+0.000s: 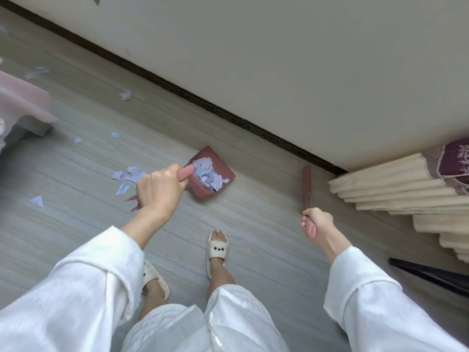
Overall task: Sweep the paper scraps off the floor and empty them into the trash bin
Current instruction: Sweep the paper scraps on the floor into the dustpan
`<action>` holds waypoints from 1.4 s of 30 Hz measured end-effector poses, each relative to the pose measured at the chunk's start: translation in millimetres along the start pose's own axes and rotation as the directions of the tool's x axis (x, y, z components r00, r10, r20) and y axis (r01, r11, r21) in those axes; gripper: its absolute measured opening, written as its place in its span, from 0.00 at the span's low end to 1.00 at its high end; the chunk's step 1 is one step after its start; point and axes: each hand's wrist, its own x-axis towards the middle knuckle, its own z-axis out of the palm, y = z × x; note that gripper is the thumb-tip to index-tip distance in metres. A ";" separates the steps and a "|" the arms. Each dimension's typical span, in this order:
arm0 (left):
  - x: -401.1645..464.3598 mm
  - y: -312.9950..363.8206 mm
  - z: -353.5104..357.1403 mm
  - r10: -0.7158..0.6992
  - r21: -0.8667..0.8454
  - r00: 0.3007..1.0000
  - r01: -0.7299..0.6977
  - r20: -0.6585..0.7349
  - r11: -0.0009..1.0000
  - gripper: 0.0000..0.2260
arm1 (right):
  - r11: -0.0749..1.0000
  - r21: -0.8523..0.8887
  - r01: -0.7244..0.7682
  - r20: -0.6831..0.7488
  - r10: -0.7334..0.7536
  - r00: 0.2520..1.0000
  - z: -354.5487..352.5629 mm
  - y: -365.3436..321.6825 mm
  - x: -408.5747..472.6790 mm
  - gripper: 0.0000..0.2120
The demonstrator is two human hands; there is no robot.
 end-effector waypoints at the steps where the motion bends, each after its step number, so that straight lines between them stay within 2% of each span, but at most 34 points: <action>1: 1.3 7.2 2.7 0.011 0.001 1.000 -0.011 0.003 1.000 0.13 | 1.000 -0.014 -0.001 -0.010 0.001 1.000 -6.9 -2.5 7.9 0.13; 7: 13.7 49.0 18.1 0.089 0.013 0.995 -0.089 -0.032 0.996 0.14 | 0.987 -0.159 0.019 0.032 -0.014 0.999 -24.2 -22.3 46.7 0.12; 11: 31.1 68.8 20.3 0.069 0.049 0.997 -0.067 -0.034 0.997 0.13 | 0.982 -0.186 0.038 0.109 -0.018 0.994 -28.3 -27.7 47.1 0.13; 17: 48.9 95.0 23.2 0.116 0.097 0.993 -0.116 0.011 0.988 0.11 | 0.979 -0.205 0.013 0.059 0.000 0.998 -74.8 -36.1 37.5 0.11; 21: 47.2 103.1 26.8 0.138 0.104 0.990 -0.139 0.014 0.985 0.12 | 0.982 -0.190 0.014 0.050 -0.005 0.999 -72.9 -43.1 42.3 0.11; 25: 46.4 91.8 24.4 0.105 0.111 0.994 -0.108 0.033 0.988 0.10 | 0.976 -0.216 0.031 0.111 -0.007 0.994 -45.9 -49.5 48.9 0.11; 33: 30.0 26.1 0.1 0.009 0.083 1.000 -0.008 -0.008 0.996 0.13 | 0.876 -0.461 0.144 0.256 -0.024 0.966 -7.8 -71.0 36.2 0.10; 39: 16.6 -4.6 -15.1 -0.052 0.068 0.998 0.055 -0.041 0.996 0.13 | 0.864 -0.473 0.175 0.335 -0.007 0.942 9.1 -78.0 13.0 0.05; 42: 11.5 -19.3 -19.4 -0.083 0.070 0.995 0.086 -0.058 0.994 0.14 | 0.838 -0.492 0.236 0.354 -0.056 0.934 16.4 -77.9 3.9 0.05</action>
